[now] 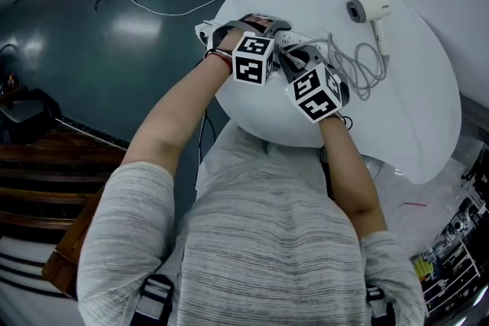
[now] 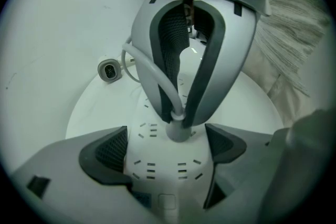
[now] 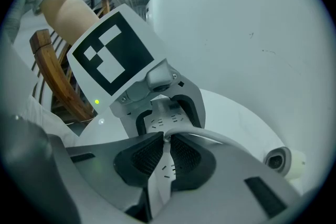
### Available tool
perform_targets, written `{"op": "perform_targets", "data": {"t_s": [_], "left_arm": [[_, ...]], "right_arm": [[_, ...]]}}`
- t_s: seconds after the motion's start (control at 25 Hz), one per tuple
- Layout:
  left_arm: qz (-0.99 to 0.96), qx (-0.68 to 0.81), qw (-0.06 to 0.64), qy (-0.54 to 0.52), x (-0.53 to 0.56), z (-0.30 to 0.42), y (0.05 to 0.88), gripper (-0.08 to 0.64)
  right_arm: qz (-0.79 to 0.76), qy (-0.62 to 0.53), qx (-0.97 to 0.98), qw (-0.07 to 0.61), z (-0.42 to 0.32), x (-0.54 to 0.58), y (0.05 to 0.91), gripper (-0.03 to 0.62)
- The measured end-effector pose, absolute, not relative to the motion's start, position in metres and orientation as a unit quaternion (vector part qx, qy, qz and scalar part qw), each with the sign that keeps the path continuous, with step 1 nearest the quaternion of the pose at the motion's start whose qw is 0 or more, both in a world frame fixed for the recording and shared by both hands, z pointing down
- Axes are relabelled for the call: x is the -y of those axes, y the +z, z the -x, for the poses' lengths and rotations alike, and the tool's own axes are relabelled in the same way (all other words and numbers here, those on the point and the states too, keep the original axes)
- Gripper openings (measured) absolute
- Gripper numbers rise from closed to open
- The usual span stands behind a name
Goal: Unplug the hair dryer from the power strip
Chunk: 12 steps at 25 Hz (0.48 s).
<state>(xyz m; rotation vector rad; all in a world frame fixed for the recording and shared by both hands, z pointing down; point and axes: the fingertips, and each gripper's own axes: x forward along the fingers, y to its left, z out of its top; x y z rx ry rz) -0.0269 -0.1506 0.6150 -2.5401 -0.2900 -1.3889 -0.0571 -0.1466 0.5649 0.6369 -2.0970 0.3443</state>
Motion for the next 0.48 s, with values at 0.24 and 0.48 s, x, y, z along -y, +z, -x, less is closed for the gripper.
{"op": "perform_targets", "data": {"t_s": [0.24, 0.48], "left_arm": [[0.867, 0.102, 0.116, -0.474, 0.1481, 0.028, 0.6143, 0.462], [0.868, 0.093, 0.112, -0.474, 0.1517, 0.0263, 0.6198, 0.462]], "right_arm": [[-0.26, 0.087, 0.832, 0.482, 0.0611, 0.1369, 0.566, 0.054], [-0.268, 0.141, 0.842, 0.447, 0.0565, 0.1464, 0.5651, 0.054]]}}
